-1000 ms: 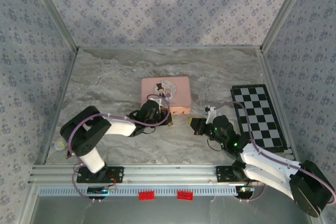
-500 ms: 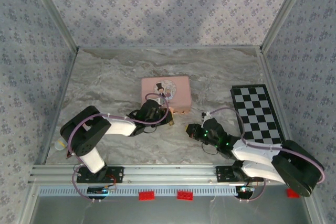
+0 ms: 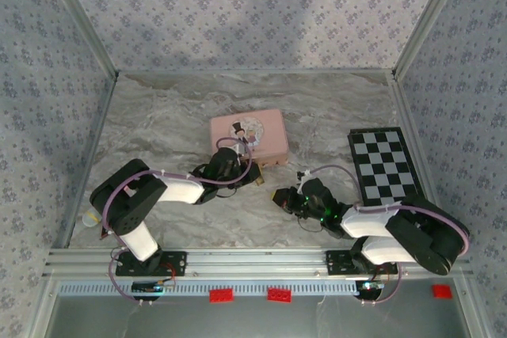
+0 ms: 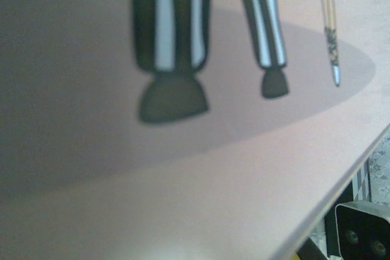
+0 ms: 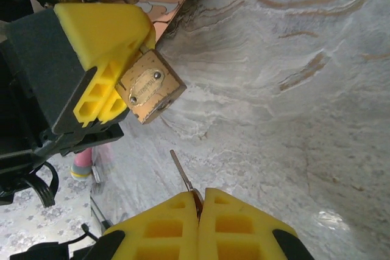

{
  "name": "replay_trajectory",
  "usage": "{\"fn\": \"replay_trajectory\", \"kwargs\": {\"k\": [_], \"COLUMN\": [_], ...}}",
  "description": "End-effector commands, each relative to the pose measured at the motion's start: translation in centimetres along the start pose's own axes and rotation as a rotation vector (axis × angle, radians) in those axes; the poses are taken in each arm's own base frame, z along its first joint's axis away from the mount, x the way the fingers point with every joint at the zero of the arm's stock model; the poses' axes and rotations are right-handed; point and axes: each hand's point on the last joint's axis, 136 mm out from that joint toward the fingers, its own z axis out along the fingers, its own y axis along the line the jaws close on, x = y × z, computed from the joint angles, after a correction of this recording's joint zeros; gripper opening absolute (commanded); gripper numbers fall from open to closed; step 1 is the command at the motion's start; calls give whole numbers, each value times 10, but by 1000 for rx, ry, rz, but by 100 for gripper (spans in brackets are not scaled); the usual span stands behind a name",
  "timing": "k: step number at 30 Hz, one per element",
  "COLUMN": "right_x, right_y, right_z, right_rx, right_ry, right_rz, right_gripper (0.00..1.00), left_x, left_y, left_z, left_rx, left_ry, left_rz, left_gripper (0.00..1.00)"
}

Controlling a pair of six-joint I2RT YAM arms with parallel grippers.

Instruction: Unlock the padlock with the key

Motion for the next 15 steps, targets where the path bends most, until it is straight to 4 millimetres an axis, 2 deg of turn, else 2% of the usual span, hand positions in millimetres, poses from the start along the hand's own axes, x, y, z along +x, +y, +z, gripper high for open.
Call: {"fn": "replay_trajectory", "kwargs": {"k": [1,7,15], "right_x": [-1,1,-9], "right_y": [10,12,13], "right_z": [3,11,12], "right_rx": [-47,-89,-137], "right_ry": [17,45,18], "right_rz": [15,30,55], "right_gripper": [0,0,0], "left_x": [-19,-23,-23], "left_y": [-28,-26,-22], "left_z": [-2,-1,-3], "left_rx": [102,122,139], "left_ry": [-29,-32,-24], "left_rz": [-91,-121,-156], "left_gripper": [4,3,1]}}
